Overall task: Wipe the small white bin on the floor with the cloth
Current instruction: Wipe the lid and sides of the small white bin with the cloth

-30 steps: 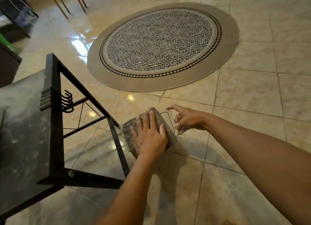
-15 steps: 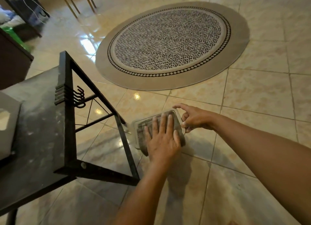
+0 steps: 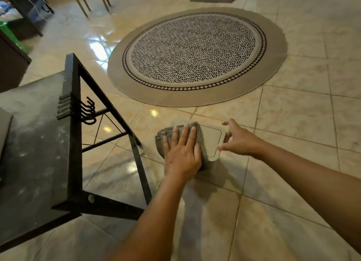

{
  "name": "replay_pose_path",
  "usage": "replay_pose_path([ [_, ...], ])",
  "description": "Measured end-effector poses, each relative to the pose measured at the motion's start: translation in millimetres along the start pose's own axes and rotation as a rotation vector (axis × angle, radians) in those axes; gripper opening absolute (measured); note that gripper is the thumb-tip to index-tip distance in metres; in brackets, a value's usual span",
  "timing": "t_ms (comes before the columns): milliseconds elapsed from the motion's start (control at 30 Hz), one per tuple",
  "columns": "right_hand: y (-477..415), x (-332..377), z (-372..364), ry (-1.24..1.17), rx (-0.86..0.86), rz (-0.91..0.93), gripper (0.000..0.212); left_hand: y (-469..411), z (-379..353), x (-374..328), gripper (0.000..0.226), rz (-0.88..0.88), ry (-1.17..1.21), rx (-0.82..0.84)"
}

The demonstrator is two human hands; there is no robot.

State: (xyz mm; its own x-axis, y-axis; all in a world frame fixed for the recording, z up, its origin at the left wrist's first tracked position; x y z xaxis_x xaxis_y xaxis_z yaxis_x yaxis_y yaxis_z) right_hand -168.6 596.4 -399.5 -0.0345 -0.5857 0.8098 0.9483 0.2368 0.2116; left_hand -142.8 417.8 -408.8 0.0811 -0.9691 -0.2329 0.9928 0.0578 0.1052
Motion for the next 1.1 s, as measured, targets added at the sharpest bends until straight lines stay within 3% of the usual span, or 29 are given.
replay_pose_path([
  [67, -15, 18, 17, 0.213, -0.055, 0.121, 0.061, -4, -1, -11, 0.061, -0.112, -0.005, 0.033],
  [200, -30, 28, 7, 0.275, 0.1, 0.201, 0.041, 5, -7, -20, 0.058, -0.23, -0.061, 0.033],
  [300, -18, 13, -1, 0.024, 0.176, 0.124, 0.049, -3, -4, -11, 0.058, -0.127, -0.079, 0.035],
  [433, 2, 8, -21, -0.321, 0.316, 0.014, 0.077, -13, 0, -9, 0.059, 0.03, -0.045, 0.061],
  [667, -3, 10, -26, -0.324, 0.322, 0.032, 0.096, -4, -5, -17, 0.06, 0.125, 0.002, 0.064],
  [967, -8, 15, -25, -0.291, 0.252, 0.081, 0.085, 17, -1, -41, 0.059, -0.018, -0.069, 0.084],
  [1100, -6, 19, -27, -0.362, 0.289, 0.058, 0.087, 8, -1, -39, 0.059, 0.039, -0.049, 0.106],
])
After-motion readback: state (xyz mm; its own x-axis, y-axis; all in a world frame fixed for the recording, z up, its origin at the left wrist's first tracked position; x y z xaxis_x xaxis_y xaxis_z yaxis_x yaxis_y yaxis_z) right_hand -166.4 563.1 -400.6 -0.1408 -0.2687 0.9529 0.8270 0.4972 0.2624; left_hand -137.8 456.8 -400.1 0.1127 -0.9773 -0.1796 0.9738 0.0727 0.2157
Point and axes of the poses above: each hand's wrist, its own y-axis away from the middle knuckle, its own z-axis out of the back of the hand, x = y × z, the point moved 8 cm from there along -y, towards the middle knuckle, and after that the axes turned 14 degrees about z, right-handed, at the moved point
